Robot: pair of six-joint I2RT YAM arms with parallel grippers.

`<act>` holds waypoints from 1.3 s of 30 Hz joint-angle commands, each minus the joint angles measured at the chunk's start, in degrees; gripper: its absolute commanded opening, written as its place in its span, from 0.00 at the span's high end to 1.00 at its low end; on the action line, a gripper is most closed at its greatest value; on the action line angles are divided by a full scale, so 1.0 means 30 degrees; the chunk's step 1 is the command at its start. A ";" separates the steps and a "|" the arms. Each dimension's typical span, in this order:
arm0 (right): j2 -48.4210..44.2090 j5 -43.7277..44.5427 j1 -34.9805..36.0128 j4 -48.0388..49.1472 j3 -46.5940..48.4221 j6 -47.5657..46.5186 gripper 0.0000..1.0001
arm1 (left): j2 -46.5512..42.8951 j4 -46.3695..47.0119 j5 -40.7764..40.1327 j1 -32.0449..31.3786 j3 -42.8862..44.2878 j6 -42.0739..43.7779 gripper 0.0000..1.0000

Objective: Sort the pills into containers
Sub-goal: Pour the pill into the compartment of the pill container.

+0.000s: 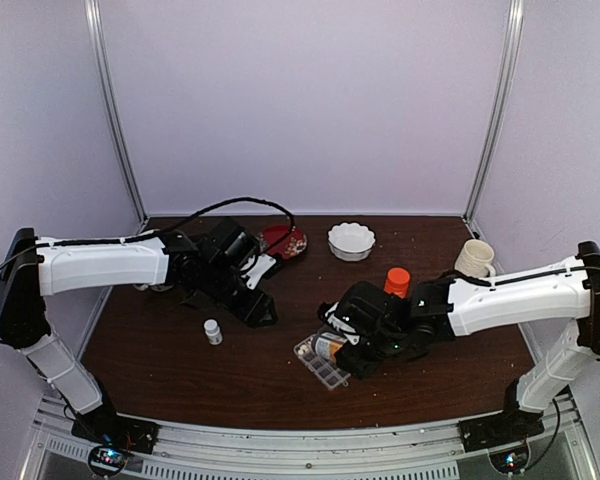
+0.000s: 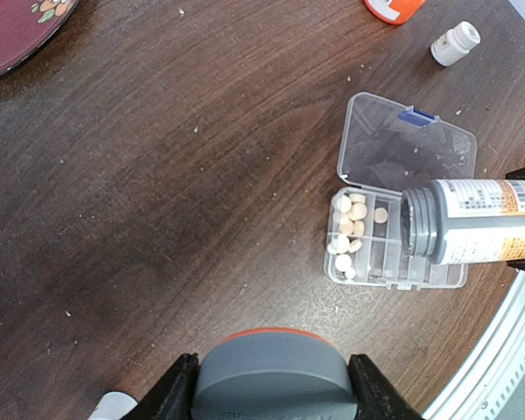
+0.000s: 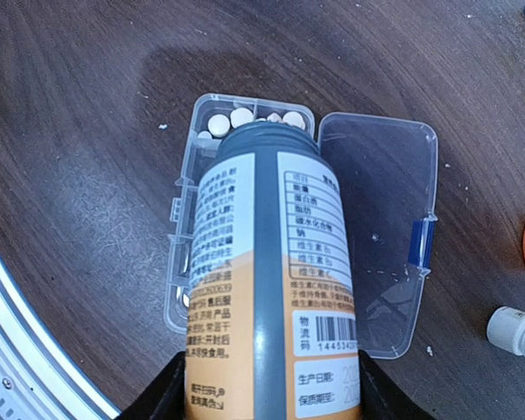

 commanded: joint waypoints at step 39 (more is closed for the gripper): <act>-0.0460 0.1074 0.0124 -0.0926 0.0134 0.0347 1.00 | 0.0099 -0.0025 -0.0254 -0.0288 0.0868 0.0270 1.00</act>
